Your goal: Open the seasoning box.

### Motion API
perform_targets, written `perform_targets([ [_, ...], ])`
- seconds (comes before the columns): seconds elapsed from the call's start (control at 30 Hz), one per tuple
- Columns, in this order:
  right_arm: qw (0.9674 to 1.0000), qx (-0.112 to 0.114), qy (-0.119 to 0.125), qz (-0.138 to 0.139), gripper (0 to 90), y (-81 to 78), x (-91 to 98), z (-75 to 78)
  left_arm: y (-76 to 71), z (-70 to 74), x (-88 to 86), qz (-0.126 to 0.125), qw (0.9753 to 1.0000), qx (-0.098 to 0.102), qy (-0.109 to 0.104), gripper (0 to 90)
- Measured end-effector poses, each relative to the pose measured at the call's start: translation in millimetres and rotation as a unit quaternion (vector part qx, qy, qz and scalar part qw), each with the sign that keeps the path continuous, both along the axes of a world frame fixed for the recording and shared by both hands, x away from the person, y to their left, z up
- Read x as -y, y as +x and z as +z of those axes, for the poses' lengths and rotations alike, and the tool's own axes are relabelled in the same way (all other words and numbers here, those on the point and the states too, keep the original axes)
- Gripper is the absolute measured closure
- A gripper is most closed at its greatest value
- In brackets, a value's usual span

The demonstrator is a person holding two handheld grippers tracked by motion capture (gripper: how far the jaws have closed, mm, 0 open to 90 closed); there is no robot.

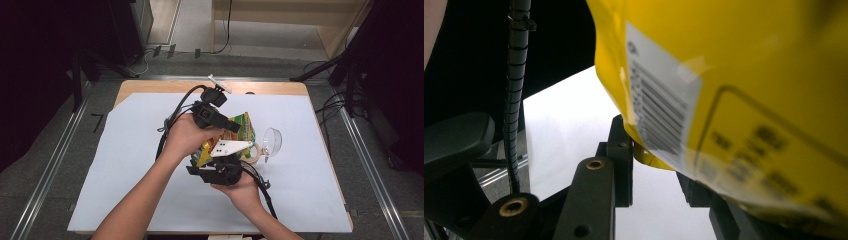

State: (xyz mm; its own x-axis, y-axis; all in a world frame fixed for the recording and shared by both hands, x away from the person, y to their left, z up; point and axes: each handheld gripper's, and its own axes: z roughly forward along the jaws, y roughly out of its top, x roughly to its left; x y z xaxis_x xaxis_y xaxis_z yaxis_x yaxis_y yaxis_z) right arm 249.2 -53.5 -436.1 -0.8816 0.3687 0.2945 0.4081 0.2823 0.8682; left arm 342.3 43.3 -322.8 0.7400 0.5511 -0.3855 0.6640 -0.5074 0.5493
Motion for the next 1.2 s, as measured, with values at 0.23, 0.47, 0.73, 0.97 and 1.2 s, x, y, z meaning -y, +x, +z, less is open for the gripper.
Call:
perform_targets([
  [0.23,1.0,0.002,0.001,0.002,72.4,-0.3,-0.6,1.0,-1.0,1.5,0.0,0.002,1.0,0.001,-0.002,83.0],
  [0.47,1.0,0.003,0.006,0.002,72.4,-0.3,-0.4,3.0,-1.5,5.2,1.0,0.0,1.0,0.004,0.004,83.0],
  [0.73,0.9999,0.003,0.012,0.004,72.5,0.1,-1.0,3.4,-2.3,7.0,2.0,0.001,1.0,0.005,0.009,82.9],
  [0.97,0.9999,0.003,0.015,0.004,72.7,1.2,-1.1,1.2,-5.1,7.7,3.3,0.002,0.9998,0.011,0.015,82.8],
  [1.2,0.9999,0.005,0.013,0.005,72.8,1.1,-1.1,2.0,-4.2,8.1,2.5,0.003,0.9999,0.01,0.011,82.9],
])
